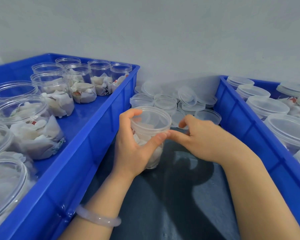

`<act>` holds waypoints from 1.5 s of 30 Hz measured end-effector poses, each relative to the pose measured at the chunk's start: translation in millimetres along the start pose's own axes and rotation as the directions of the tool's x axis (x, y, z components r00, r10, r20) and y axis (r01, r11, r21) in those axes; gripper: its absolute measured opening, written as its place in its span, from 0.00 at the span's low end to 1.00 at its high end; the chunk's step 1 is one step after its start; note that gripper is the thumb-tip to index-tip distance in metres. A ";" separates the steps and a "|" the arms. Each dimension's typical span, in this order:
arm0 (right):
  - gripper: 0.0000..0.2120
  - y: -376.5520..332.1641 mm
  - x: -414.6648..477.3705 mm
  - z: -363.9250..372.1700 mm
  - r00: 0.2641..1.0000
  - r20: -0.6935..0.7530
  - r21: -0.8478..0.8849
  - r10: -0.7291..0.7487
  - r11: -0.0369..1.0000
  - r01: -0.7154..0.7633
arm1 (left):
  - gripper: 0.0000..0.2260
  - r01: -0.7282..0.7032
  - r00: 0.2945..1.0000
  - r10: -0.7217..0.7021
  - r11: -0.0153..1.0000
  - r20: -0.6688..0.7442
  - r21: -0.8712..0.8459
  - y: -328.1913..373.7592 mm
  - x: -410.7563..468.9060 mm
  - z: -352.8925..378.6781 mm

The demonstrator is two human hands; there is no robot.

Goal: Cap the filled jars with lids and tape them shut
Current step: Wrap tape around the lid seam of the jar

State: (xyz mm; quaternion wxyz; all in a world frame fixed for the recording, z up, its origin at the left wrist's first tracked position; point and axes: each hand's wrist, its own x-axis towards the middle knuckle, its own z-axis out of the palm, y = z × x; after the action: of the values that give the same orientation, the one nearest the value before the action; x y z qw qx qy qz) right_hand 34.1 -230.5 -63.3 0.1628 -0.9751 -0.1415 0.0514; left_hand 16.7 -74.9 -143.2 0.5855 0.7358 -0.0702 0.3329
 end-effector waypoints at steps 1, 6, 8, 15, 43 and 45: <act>0.44 -1.4 -0.8 0.8 0.997 0.074 0.029 0.039 0.999 -0.041 | 0.29 0.006 1.000 -0.006 1.000 -0.003 -0.017 0.2 -0.1 0.1; 0.34 1.0 0.7 -3.3 0.996 0.086 0.204 0.021 0.978 -0.038 | 0.25 0.037 0.999 -0.038 0.989 -0.004 -0.144 -1.3 5.6 -6.4; 0.28 3.9 -2.0 -9.8 0.997 0.075 0.255 -0.007 0.967 -0.013 | 0.24 0.054 0.999 -0.051 0.979 0.020 -0.198 -2.4 8.2 -9.5; 0.24 10.4 -9.2 -23.7 0.999 -0.004 0.339 -0.036 0.940 0.035 | 0.24 0.209 0.978 -0.179 0.891 0.112 -0.404 -3.3 7.9 -4.9; 0.45 20.2 -5.3 -22.0 0.995 0.092 0.334 -0.039 0.942 0.006 | 0.45 0.541 0.832 -0.344 0.679 0.435 -0.497 3.1 3.8 -4.0; 0.46 20.8 -3.9 -19.7 0.994 0.099 0.335 -0.047 0.942 0.011 | 0.45 0.533 0.839 -0.356 0.691 0.412 -0.488 3.0 3.1 -3.5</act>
State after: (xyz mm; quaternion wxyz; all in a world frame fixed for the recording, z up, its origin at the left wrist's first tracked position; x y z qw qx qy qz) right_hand 38.6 -256.5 -51.4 0.3187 -0.9271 -0.1535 0.1237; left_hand 16.2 -71.7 -138.6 0.8294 0.5533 -0.0701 0.0314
